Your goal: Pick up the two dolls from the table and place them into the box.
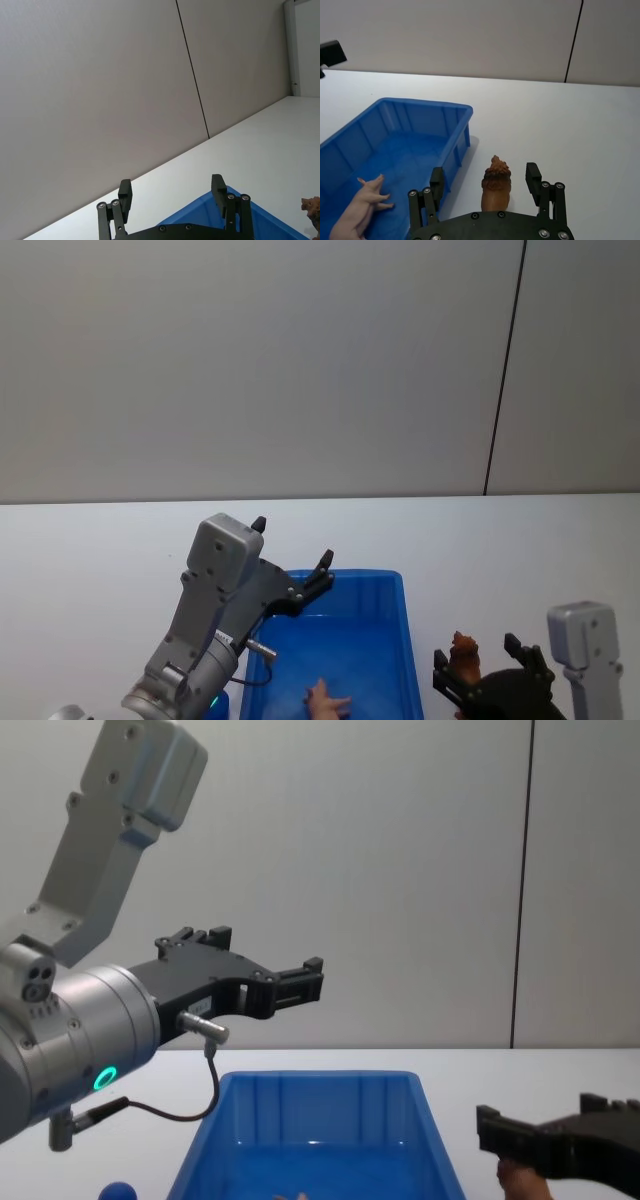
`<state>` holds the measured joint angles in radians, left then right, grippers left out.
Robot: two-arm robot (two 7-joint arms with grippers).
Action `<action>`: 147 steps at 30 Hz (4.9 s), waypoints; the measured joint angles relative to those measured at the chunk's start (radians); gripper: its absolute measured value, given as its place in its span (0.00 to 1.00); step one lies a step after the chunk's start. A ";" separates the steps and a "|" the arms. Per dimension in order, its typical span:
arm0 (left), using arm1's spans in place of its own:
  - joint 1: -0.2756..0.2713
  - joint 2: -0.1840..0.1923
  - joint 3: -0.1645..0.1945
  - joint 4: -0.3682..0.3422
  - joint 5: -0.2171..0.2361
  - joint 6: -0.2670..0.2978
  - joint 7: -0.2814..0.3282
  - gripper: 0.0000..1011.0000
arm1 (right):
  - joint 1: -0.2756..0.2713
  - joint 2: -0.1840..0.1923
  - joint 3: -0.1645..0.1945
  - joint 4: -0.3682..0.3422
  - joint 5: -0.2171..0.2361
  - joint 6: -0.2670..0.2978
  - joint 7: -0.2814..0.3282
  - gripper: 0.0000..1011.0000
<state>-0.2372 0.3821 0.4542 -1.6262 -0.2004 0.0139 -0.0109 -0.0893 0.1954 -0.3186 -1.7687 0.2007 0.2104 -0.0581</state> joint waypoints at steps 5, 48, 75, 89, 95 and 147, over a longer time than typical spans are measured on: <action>0.000 0.000 0.000 0.000 0.000 0.000 0.000 0.99 | -0.007 -0.007 -0.001 0.010 -0.006 0.007 -0.027 0.99; 0.000 0.000 0.000 0.000 0.000 0.000 0.000 0.99 | 0.053 -0.074 0.012 0.179 0.028 0.051 -0.005 0.36; 0.000 0.000 0.000 0.000 0.000 0.000 0.000 0.99 | 0.084 -0.071 0.002 0.108 -0.079 -0.070 0.144 0.32; 0.000 0.000 0.000 0.000 0.000 0.000 0.000 0.99 | 0.174 -0.104 -0.007 0.176 -0.080 -0.077 0.328 0.35; 0.000 0.000 0.000 0.000 0.000 0.000 0.000 0.99 | 0.216 -0.124 -0.011 0.233 -0.077 -0.059 0.384 0.54; 0.000 0.000 0.000 0.000 0.000 0.000 0.000 0.99 | 0.080 -0.044 0.036 0.071 -0.047 -0.134 0.086 0.99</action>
<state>-0.2372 0.3821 0.4542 -1.6262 -0.2004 0.0138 -0.0109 -0.0098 0.1515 -0.2829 -1.6972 0.1540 0.0766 0.0283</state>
